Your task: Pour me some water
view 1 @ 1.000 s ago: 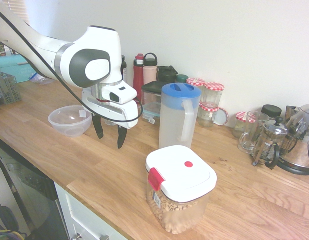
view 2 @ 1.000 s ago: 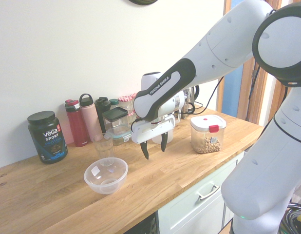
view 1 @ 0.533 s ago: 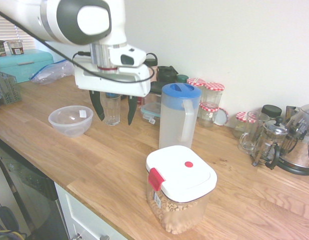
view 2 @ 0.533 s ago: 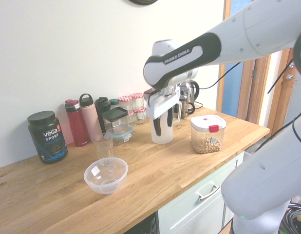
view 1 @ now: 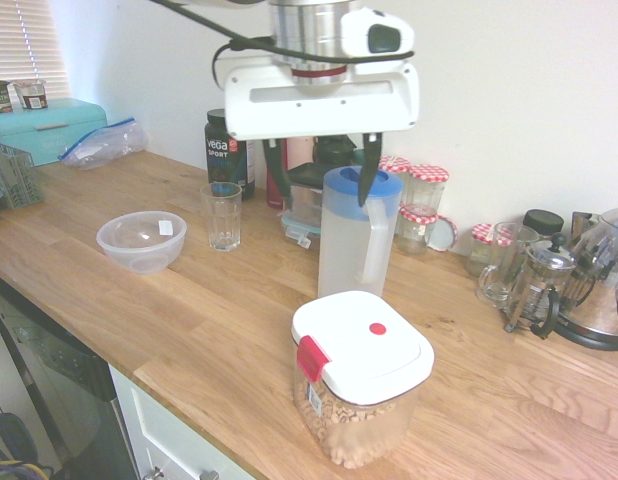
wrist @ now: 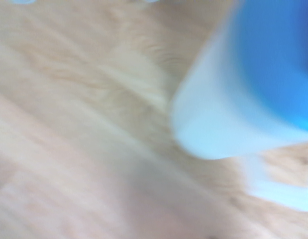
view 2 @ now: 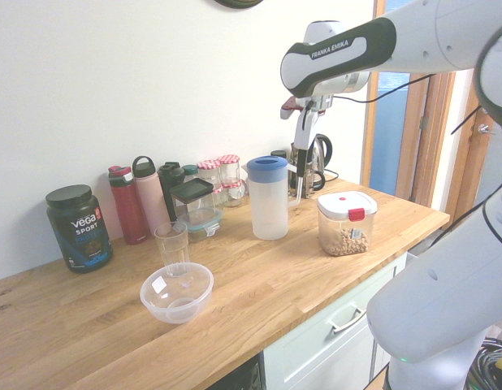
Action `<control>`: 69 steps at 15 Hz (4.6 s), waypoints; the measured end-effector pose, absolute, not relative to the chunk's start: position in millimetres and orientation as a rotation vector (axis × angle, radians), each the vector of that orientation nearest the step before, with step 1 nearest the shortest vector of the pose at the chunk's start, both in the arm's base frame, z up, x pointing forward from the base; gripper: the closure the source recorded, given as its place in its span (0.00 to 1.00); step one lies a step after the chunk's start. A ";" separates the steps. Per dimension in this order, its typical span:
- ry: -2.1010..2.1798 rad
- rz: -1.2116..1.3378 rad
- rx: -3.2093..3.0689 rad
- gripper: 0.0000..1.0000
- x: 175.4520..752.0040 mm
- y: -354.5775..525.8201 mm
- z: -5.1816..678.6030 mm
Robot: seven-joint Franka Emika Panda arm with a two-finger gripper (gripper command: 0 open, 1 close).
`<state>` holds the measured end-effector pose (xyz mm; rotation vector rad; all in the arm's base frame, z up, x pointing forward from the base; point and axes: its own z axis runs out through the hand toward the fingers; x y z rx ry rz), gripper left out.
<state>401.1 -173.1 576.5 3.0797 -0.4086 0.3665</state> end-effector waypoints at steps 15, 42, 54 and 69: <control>-0.470 0.239 3.074 1.00 496.7 -206.9 505.2; -0.520 0.210 3.093 1.00 489.7 -216.8 503.4; -0.253 0.230 3.072 1.00 475.8 -138.9 564.6; 0.040 0.058 2.841 1.00 478.0 48.3 552.1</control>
